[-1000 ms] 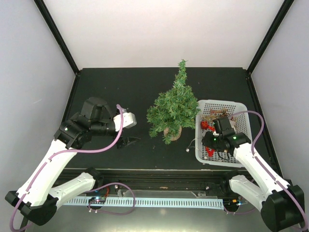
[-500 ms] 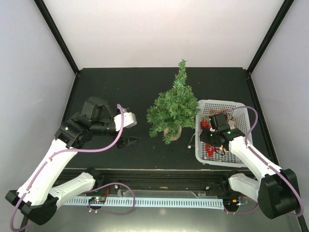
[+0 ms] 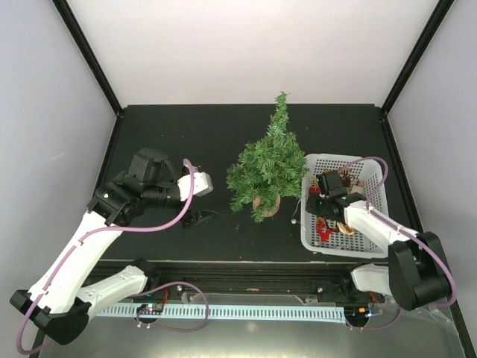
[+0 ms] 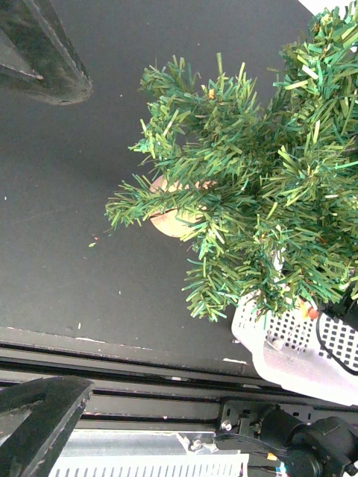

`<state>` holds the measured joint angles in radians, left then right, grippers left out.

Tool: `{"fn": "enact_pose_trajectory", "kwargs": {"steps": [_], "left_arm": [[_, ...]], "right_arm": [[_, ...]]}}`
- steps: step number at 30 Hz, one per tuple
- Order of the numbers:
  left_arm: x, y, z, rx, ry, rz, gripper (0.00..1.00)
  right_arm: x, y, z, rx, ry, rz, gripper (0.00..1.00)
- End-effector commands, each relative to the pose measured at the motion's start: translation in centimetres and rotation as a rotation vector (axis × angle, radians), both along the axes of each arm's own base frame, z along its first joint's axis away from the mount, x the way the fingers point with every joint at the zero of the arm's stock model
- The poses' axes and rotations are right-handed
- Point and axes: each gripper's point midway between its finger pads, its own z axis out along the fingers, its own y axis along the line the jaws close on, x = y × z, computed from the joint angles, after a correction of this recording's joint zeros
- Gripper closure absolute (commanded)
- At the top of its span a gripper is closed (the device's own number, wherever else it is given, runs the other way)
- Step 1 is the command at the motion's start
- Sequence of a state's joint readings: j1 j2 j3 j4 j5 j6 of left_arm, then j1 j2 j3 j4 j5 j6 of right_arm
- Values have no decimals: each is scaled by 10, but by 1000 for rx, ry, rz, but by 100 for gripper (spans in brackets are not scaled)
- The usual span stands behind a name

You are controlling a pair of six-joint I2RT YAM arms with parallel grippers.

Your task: Decorate the small christmas tree

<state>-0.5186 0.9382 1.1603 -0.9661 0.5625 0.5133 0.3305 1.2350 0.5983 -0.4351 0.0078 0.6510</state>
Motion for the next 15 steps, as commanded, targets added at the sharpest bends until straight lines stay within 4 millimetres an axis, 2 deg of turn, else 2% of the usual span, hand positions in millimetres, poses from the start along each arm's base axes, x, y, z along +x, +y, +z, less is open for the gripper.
{"fn": "enact_pose_trajectory", "kwargs": {"steps": [1,6,15], "left_arm": [[1,-5,9,-25,-19,-20,1],[0,-5,8,-26,-17,-22,1],[0,-5,8,-28,-17,-21,1]], "right_arm": [[27,-2,9,-37,-87,-26,78],[30,-5,12,-39,-120,-53,95],[20,-18,39,-65,-179,-78,99]]}}
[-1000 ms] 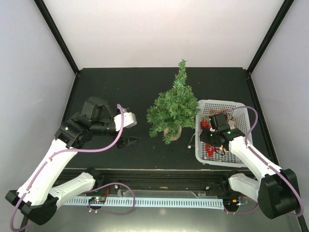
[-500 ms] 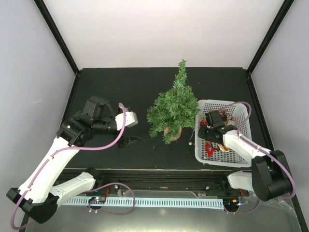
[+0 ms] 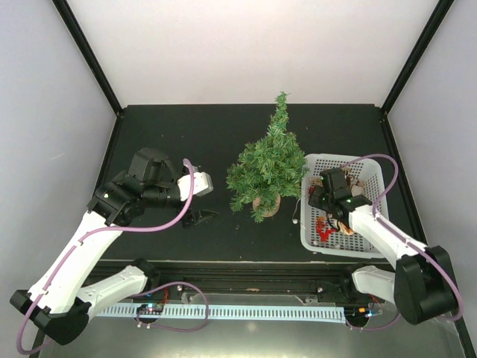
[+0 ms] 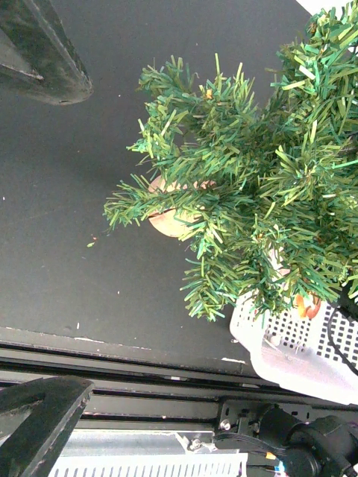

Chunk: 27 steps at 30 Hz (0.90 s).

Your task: Decorate the small christmas tree

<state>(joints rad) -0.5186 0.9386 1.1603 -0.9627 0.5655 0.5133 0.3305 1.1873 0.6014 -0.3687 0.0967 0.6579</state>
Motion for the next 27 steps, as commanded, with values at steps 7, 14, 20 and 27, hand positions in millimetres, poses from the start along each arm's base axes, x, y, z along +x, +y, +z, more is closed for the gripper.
{"fn": "enact_pose_trajectory", "kwargs": {"steps": [7,14,20,27], "left_arm": [[-1,-5,11,-31,-13,-20,1],[-2,-3,9,-19,-18,-17,1],[-2,-1,5,-6,-29,-16,1],[2,-2,2,-4,-32,-17,1]], "right_arm": [[-10,-16,34,-41,-81,-37,99],[-11,-1,23,-34,-32,73,69],[-13,9,18,1,-61,143,56],[-4,14,19,-7,-125,182,57]]}}
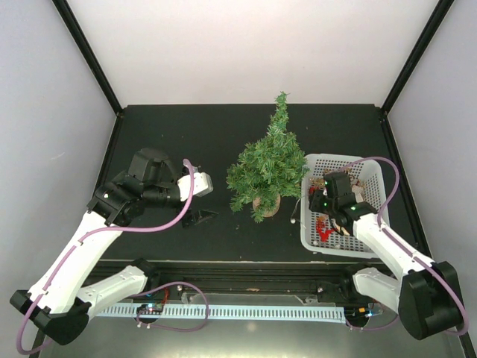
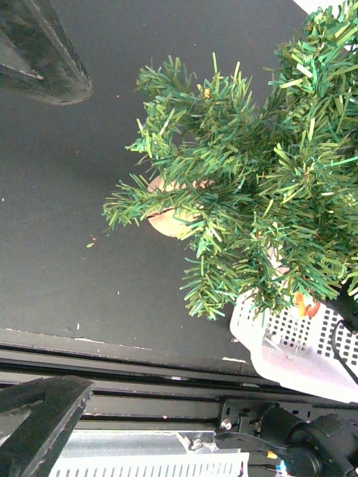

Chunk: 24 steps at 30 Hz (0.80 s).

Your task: Decorate the small christmas tree

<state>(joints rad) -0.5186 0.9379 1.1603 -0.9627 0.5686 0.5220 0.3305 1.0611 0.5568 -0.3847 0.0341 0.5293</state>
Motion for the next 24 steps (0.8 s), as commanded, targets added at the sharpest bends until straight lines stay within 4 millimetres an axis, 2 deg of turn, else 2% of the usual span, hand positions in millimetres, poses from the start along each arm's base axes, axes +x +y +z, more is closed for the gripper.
{"fn": "enact_pose_trajectory", "kwargs": {"steps": [1,4,14,24], "left_arm": [[2,-3,2,-5,-28,-13,1],[2,-3,5,-8,-32,-15,1],[0,-3,2,-10,-30,-21,1],[-1,-4,6,-19,-28,-27,1]], "right_arm": [[10,7,0,0,-49,44,59],[7,8,-9,0,-24,46,63],[2,3,-1,0,-45,33,64],[30,16,-4,13,-31,33,58]]}}
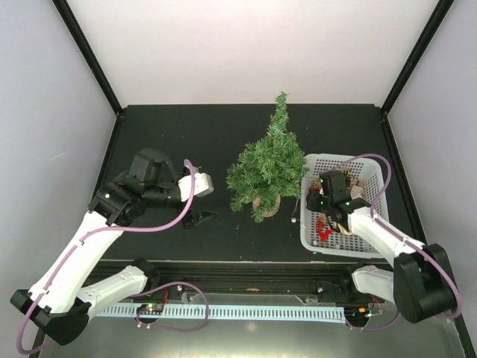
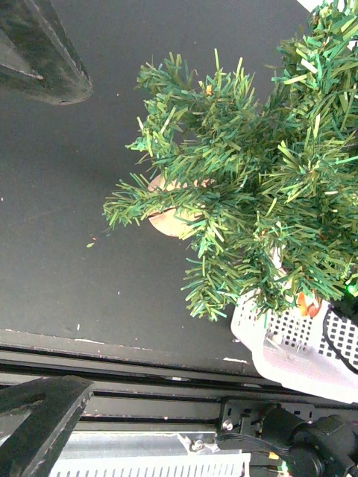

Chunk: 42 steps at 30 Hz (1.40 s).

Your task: Decorate the small christmas tree

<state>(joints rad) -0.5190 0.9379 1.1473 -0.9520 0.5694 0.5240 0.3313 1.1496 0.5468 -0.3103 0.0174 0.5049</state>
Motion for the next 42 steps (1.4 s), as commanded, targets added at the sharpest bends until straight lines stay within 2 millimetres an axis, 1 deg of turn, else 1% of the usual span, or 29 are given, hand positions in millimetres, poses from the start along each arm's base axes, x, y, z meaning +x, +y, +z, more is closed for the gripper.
{"fn": "enact_pose_trajectory", "kwargs": {"steps": [1,3,7,10,12,16,17,23,28,30,31,33,35,37,39,42], "left_arm": [[-2,-4,9,-21,-29,-27,1],[-3,-4,9,-23,-27,-28,1],[-4,-5,8,-29,-20,-33,1],[-4,-5,7,-29,-16,-36,1],[-5,-5,8,-32,-16,-38,1],[-4,-6,8,-32,-16,-38,1],[-4,-6,8,-32,-15,-38,1],[-4,-5,8,-31,-19,-36,1],[-5,-4,9,-28,-22,-32,1],[-5,-3,9,-28,-23,-32,1],[-6,-3,9,-27,-24,-31,1],[-7,-2,9,-26,-22,-33,1],[-8,-2,8,-23,-20,-35,1],[-8,-2,9,-22,-21,-35,1],[-9,-1,8,-22,-20,-34,1],[-10,0,8,-21,-20,-34,1]], "right_arm": [[27,12,11,29,-49,6,58],[33,15,9,28,-42,1,58],[43,13,10,18,-55,-27,68],[47,10,15,8,-74,-46,83],[47,7,19,3,-85,-56,90],[42,0,30,-7,-117,-78,95],[41,-2,36,-8,-135,-84,96],[30,-16,53,-36,-183,-121,99],[24,-21,65,-41,-214,-133,99],[23,-19,66,-28,-206,-122,99],[23,-15,64,-16,-191,-114,97],[22,-8,60,20,-145,-104,90],[21,4,57,82,-110,-84,82],[20,12,55,147,-80,-90,69],[21,19,57,205,-66,-96,66],[22,21,60,278,-36,-129,65]]}}
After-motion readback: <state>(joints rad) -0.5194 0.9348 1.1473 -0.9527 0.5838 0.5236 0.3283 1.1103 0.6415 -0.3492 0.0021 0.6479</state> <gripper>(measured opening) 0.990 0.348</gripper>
